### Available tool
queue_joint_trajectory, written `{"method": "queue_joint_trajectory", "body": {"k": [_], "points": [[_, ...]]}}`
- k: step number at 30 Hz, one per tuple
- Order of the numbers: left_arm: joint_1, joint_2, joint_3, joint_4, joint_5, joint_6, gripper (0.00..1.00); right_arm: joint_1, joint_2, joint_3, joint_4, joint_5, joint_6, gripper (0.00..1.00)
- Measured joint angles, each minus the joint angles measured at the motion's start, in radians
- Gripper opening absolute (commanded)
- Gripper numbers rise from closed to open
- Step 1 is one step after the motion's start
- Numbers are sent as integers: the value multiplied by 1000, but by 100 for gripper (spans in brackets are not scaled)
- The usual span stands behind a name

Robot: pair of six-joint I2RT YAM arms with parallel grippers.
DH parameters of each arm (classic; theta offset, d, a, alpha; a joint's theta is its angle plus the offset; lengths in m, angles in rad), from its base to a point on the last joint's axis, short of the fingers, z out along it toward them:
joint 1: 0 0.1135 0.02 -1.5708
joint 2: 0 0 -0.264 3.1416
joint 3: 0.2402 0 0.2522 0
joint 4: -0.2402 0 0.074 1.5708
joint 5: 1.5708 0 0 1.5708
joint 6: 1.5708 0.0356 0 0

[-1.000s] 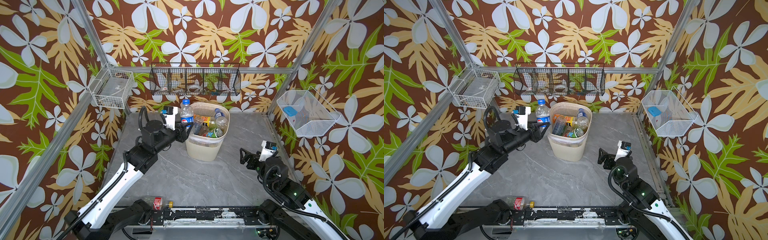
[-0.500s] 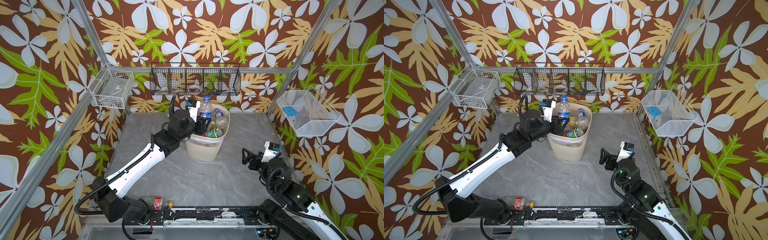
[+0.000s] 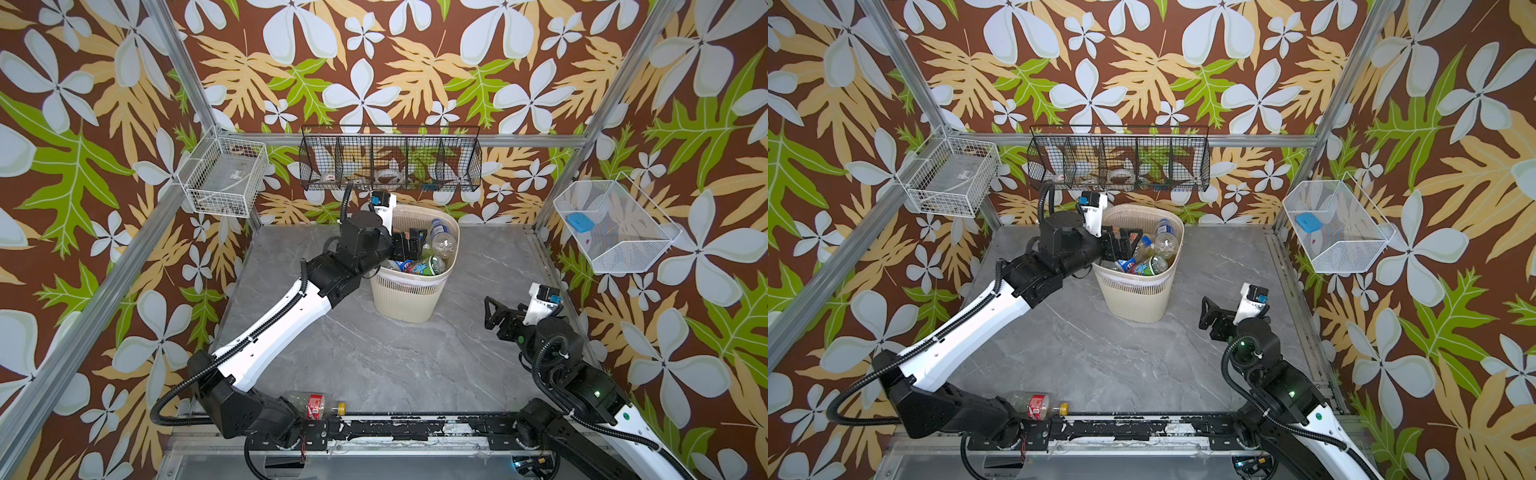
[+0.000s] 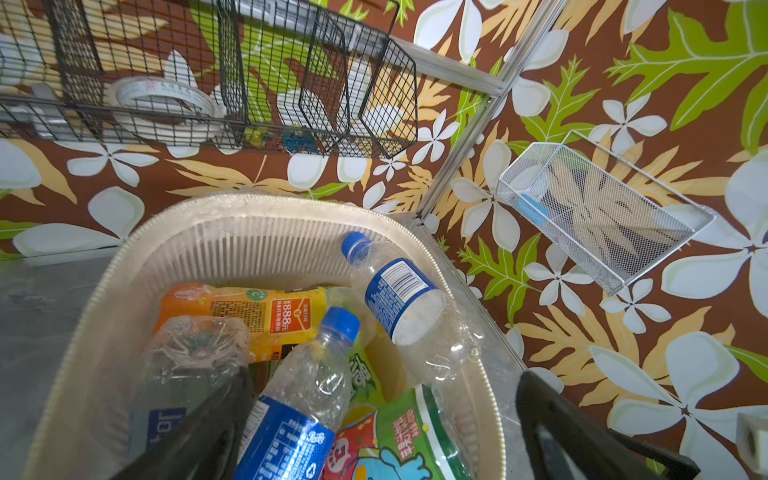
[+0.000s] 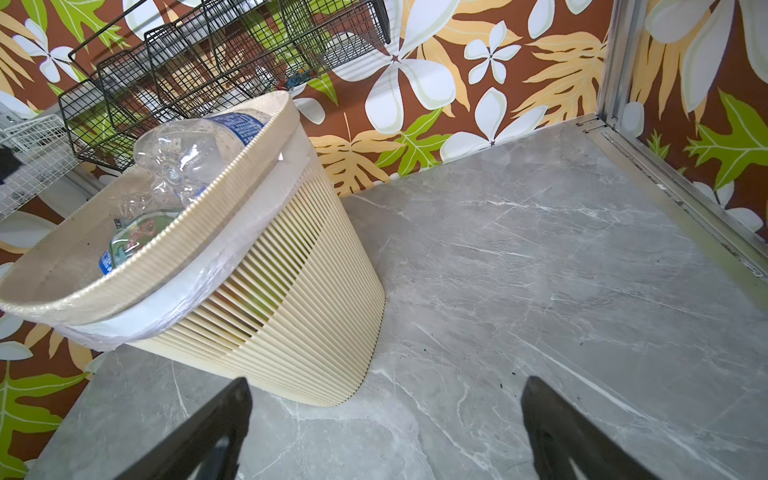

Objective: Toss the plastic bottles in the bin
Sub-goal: 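Withdraw the left gripper while the right gripper reaches toward the robot's base rail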

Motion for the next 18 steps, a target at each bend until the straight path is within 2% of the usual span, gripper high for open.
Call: {"method": "queue_joint_trajectory", "body": {"k": [3,5,11,13,15,18], "points": [[0,-87,-53,22,-33,28,100,0,-1,0,-5,4,0,100],[0,-174,-140,58,-69,48,100,0,-1,-1,-5,6,0,100],[0,-566,-613,162,-242,87,100,0,6,-14,-7,6,0,100],[2,-671,-725,166,-288,85,100,0,12,-16,-10,3,0,100],[2,-756,-797,161,-332,76,100,0,24,-16,-9,-7,1,100],[2,-814,-827,149,-386,71,100,0,55,-14,-6,-28,0,97]]}}
